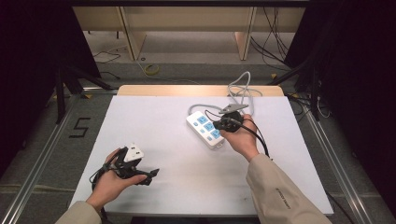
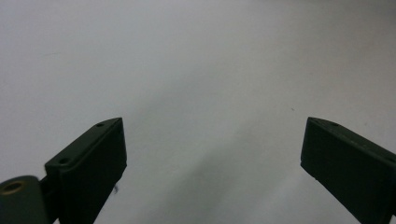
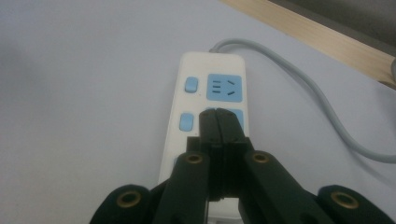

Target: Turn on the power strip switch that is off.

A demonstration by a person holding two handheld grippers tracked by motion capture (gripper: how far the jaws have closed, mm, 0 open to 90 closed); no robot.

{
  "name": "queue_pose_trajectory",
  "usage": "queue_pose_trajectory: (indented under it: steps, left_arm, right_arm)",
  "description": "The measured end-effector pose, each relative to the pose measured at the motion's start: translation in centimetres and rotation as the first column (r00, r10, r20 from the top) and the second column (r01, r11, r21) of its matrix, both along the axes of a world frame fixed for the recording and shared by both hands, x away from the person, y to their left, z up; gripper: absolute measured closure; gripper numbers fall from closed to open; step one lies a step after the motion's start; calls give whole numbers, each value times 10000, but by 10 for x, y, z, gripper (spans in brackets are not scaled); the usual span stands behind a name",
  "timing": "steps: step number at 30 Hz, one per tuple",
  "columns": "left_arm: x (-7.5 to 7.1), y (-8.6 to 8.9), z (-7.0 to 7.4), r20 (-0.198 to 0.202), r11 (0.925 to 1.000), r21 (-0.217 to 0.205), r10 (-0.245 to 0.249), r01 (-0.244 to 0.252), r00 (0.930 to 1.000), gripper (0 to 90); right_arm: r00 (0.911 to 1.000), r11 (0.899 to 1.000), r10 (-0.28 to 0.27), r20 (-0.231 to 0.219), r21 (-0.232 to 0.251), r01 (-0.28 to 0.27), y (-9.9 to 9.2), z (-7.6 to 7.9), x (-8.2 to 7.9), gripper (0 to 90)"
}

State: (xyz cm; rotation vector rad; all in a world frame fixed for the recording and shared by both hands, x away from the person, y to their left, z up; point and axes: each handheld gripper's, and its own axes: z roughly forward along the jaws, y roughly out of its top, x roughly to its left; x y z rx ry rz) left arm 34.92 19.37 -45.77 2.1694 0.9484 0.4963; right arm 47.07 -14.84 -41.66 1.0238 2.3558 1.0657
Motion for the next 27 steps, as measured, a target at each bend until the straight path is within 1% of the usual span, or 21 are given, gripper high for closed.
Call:
queue_pose_trajectory:
  steps: [10, 23, 27]
  left_arm:
    - [0, -1, 0, 10, 10000, -13, -26, 26, 10000, 66]
    - [0, -1, 0, 19, 10000, -25, -46, 46, 10000, 67]
    - [0, -2, 0, 26, 10000, -36, -56, 56, 10000, 67]
  right_arm:
    - [10000, 9999, -23, -18, -151, 23, 6, 2, 6, 900]
    - [9998, 9995, -31, -208, -313, 25, 15, -2, 16, 900]
    - [9998, 9992, -40, -181, -397, 33, 16, -2, 18, 900]
